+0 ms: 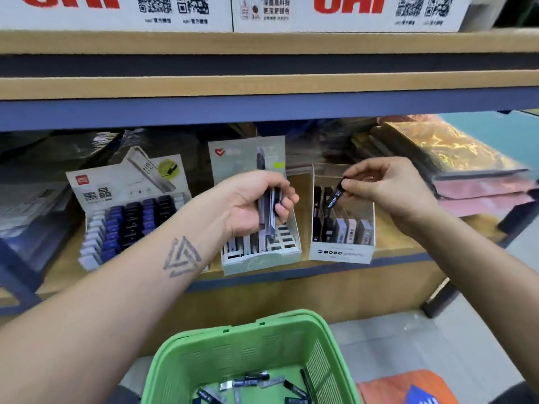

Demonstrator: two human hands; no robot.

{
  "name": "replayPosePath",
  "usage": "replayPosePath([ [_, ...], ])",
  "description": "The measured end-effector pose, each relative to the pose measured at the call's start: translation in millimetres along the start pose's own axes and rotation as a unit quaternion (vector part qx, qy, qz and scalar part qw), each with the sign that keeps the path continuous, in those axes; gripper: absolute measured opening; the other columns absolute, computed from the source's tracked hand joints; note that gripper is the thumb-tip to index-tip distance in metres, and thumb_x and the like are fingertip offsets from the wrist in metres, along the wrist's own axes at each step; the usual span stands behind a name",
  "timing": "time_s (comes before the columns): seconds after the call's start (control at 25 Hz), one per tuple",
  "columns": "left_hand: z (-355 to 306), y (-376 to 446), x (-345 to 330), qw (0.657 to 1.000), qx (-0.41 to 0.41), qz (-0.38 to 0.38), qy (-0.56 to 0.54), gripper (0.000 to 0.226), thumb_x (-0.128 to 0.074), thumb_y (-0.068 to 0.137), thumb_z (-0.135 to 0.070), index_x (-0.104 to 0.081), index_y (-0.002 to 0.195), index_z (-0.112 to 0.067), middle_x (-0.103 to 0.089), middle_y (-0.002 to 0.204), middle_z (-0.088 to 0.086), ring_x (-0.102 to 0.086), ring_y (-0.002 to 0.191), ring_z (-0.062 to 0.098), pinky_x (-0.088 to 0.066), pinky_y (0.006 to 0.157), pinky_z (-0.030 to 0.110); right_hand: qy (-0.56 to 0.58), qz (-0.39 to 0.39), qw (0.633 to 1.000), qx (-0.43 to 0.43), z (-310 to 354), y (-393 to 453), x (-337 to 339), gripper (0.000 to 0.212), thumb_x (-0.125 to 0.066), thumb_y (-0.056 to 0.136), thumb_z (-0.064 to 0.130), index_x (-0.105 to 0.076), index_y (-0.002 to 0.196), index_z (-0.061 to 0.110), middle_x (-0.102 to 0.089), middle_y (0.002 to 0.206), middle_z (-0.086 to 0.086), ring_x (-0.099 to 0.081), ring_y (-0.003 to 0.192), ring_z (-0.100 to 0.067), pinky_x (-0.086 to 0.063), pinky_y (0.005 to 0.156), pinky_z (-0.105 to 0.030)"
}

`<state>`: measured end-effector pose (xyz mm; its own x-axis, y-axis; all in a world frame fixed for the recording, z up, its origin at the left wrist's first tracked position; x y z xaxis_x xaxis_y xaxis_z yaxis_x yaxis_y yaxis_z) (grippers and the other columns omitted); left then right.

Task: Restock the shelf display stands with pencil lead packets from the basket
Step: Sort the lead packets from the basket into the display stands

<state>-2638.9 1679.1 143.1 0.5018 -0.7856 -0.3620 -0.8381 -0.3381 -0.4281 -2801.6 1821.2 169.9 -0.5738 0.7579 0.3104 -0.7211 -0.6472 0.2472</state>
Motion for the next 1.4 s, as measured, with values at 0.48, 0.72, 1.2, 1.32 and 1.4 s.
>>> replayPosePath([
  [0.48,4.9,17.4,-15.9,0.999,-0.015,-0.007,-0.041,0.02,-0.041,0.104,-0.001,-0.046,0.12,0.009,-0.072,0.099,0.027,-0.065,0.055,0.019,-0.054,0.05,0.02,-0.284,-0.054,0.949,0.128,-7.3,16.6,-23.4,0.012,-0.075,0.089,0.014,-0.074,0.101,0.014,-0.069,0.086,0.001,-0.066,0.081,-0.015,-0.054,0.073,-0.028],
  [0.72,0.7,13.8,-6.7,0.999,-0.019,-0.016,-0.029,0.011,-0.043,0.102,0.0,-0.05,0.11,0.003,-0.073,0.095,0.028,-0.068,0.057,0.022,-0.056,0.053,0.024,-0.354,-0.017,0.924,0.144,-20.7,22.0,-47.5,0.011,-0.072,0.089,0.01,-0.077,0.099,0.012,-0.074,0.093,-0.009,-0.067,0.087,-0.026,-0.055,0.081,-0.04],
  [1.2,2.5,-5.1,1.9,0.998,-0.025,-0.019,0.05,0.011,-0.055,0.097,0.003,-0.063,0.103,0.007,-0.071,0.079,0.02,-0.074,0.07,0.028,-0.062,0.063,0.035,0.128,0.128,0.983,-0.036,13.1,-7.9,-75.8,0.013,-0.068,0.093,0.01,-0.075,0.104,0.009,-0.077,0.088,-0.013,-0.073,0.081,-0.025,-0.062,0.078,-0.033],
  [1.32,-0.2,-11.9,7.9,0.997,-0.035,-0.02,0.061,0.018,-0.054,0.097,0.005,-0.061,0.113,0.01,-0.072,0.091,0.028,-0.075,0.082,0.036,-0.063,0.068,0.042,0.193,0.152,0.966,-0.078,12.0,-12.4,-91.8,0.014,-0.07,0.088,0.001,-0.075,0.101,0.002,-0.076,0.093,-0.016,-0.072,0.083,-0.026,-0.062,0.081,-0.035],
  [1.4,-0.6,-16.4,12.4,0.998,-0.026,-0.011,0.062,0.021,-0.05,0.099,0.003,-0.061,0.116,0.011,-0.07,0.103,0.032,-0.072,0.095,0.041,-0.06,0.076,0.051,0.218,0.138,0.962,-0.093,10.8,-10.2,-94.3,0.014,-0.069,0.087,-0.005,-0.074,0.099,0.001,-0.076,0.089,-0.014,-0.072,0.082,-0.025,-0.062,0.076,-0.031],
])
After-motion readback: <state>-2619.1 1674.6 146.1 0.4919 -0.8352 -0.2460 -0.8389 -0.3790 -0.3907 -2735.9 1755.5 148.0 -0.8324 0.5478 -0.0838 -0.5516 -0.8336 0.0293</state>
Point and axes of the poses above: each hand's wrist, its own y-axis towards the middle knuckle, its own x-axis out of the back of the hand, z = x × y, the point moved 7 cm from there along y, towards the middle knuckle
